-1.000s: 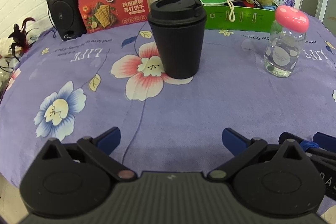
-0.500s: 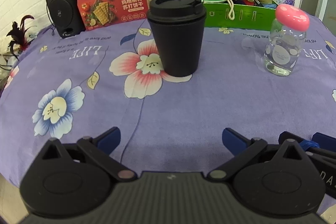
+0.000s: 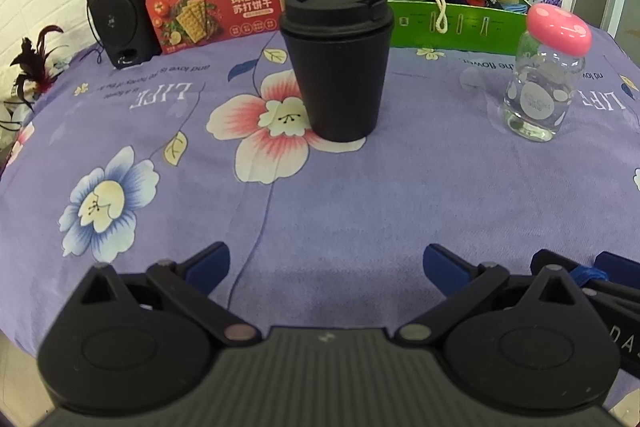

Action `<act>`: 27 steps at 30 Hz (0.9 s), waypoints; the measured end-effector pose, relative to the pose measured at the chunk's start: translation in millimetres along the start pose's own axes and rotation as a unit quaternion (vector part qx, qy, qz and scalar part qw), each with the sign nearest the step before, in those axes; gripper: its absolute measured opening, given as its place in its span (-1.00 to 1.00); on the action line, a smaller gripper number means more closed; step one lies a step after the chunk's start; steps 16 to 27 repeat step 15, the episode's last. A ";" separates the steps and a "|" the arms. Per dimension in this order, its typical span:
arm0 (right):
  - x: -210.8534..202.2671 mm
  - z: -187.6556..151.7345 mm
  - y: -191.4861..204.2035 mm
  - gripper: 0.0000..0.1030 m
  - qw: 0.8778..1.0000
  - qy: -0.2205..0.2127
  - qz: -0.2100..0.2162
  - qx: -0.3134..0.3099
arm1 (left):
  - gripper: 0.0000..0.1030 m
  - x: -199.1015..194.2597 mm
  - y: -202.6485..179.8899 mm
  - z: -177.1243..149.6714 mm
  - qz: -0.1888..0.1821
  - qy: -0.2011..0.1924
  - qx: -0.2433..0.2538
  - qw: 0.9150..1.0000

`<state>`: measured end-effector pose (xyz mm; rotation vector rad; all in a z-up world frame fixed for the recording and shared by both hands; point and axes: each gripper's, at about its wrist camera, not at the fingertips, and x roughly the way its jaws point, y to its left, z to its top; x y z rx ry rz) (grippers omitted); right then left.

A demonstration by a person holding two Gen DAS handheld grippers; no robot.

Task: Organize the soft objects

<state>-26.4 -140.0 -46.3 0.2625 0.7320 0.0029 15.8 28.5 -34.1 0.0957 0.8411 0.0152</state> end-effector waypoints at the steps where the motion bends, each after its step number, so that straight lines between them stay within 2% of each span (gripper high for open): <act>1: 0.2 -0.1 -0.2 0.04 1.000 0.000 0.000 0.000 | 0.99 0.3 0.1 -0.1 0.000 0.001 0.000 1.000; 6: 0.2 -0.6 -1.3 0.04 1.000 0.001 0.001 0.003 | 0.99 -2.6 -0.2 -1.0 0.013 -0.013 0.004 1.000; 13: 1.1 -1.4 -2.5 0.05 1.000 0.002 0.002 0.005 | 0.99 -5.0 3.4 -0.5 0.005 -0.027 -0.006 1.000; 15: 1.0 -1.7 -3.5 0.05 1.000 0.001 0.002 0.007 | 0.99 -4.7 4.3 -0.2 -0.006 -0.021 -0.008 1.000; 27: 1.0 -1.7 -3.5 0.05 1.000 0.001 0.002 0.007 | 0.99 -4.7 4.3 -0.2 -0.006 -0.021 -0.008 1.000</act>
